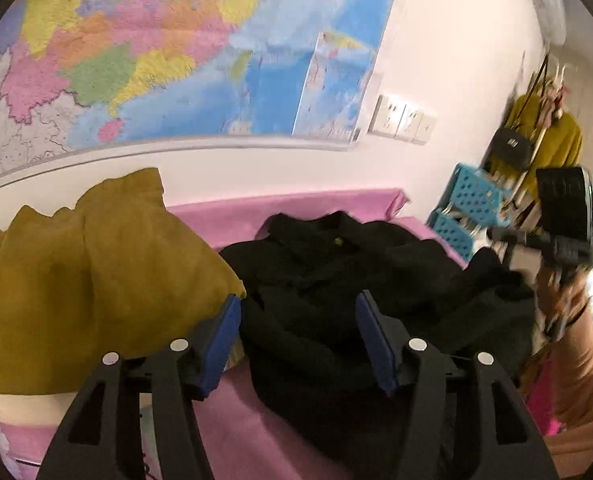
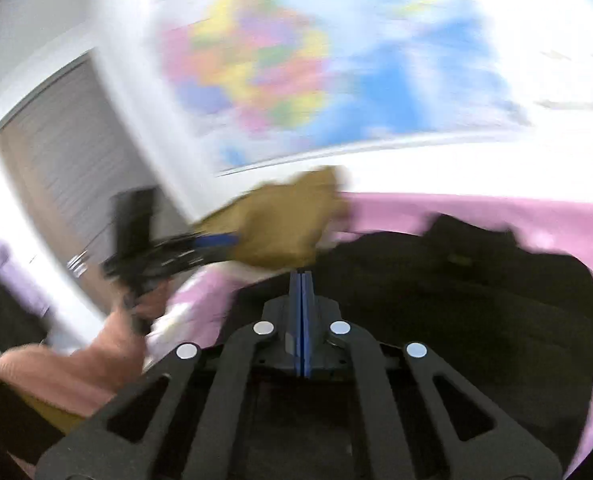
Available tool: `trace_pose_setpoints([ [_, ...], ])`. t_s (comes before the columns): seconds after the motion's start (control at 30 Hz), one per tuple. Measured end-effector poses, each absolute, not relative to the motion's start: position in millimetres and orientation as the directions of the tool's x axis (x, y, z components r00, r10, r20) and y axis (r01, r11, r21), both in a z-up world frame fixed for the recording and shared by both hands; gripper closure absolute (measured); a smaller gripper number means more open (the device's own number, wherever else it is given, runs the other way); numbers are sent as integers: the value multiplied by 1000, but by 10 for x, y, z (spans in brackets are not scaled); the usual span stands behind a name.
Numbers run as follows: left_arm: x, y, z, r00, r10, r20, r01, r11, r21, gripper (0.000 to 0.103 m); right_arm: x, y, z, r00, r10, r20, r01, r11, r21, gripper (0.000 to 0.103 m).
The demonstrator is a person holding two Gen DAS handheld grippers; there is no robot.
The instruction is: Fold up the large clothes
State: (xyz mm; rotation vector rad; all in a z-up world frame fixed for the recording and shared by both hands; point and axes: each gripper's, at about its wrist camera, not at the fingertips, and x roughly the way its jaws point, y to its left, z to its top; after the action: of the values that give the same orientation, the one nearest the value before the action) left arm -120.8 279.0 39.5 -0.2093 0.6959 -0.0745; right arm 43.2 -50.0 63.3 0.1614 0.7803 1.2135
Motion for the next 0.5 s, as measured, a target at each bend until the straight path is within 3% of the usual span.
trace_pose_setpoints([
  [0.17, -975, 2684, -148, 663, -94, -743, -33, 988, -154, 46, 736, -797, -40, 223, 762, -609, -651, 581, 488, 95],
  [0.2, -953, 2677, -221, 648, -92, -756, -33, 988, -149, 46, 665, -771, -148, 229, 745, -627, -651, 596, 471, 88],
  [0.27, -939, 2650, -357, 617, -115, -778, -16, 987, -159, 46, 534, -783, -285, 235, 724, -648, -670, 604, 432, 41],
  [0.33, -936, 2633, -402, 606, -118, -786, -6, 988, -153, 43, 361, -809, -368, 245, 708, -662, -695, 604, 390, 32],
  [0.37, -913, 2623, -397, 602, -122, -789, -4, 988, -156, 37, 333, -822, -429, 241, 699, -673, -697, 608, 381, 28],
  [0.5, -751, 2572, -409, 575, -165, -802, 13, 981, -193, 33, 246, -851, -716, 198, 661, -724, -693, 616, 374, 22],
])
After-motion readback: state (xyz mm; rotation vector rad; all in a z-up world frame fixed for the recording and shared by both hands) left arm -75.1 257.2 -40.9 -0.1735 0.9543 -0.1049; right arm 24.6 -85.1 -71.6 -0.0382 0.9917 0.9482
